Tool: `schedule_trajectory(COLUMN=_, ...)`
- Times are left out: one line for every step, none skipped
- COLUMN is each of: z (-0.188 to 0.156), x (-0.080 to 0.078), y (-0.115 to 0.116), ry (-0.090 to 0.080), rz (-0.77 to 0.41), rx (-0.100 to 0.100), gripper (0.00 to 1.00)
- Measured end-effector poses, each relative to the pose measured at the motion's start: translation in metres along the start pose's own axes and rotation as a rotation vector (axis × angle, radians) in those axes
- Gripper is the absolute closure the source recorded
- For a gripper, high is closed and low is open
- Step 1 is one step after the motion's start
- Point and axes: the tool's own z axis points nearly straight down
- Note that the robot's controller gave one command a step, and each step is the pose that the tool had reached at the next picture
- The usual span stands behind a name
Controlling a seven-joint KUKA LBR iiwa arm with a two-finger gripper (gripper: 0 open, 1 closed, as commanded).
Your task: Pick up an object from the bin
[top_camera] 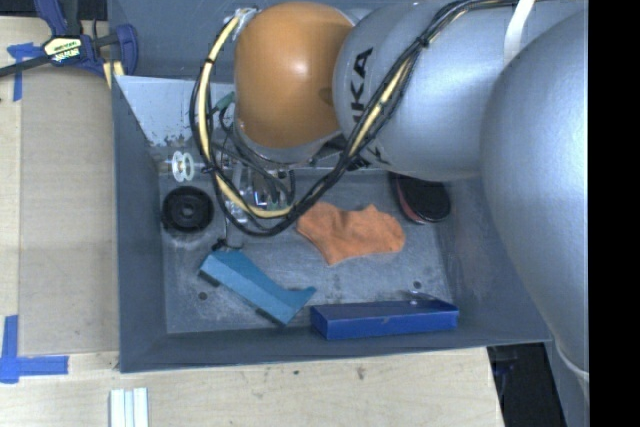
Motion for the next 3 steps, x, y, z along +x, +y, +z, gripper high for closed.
schedule_trajectory(z=-0.005, x=-0.002, y=0.000, ry=-0.008, rz=0.003, rx=-0.003, gripper=0.00)
schedule_trajectory(z=0.035, x=-0.018, y=0.001, ry=-0.014, rz=-0.070, rx=-0.004, gripper=0.00)
schedule_trajectory(z=0.094, x=-0.028, y=0.009, ry=-0.029, rz=-0.091, rx=-0.012, gripper=0.00)
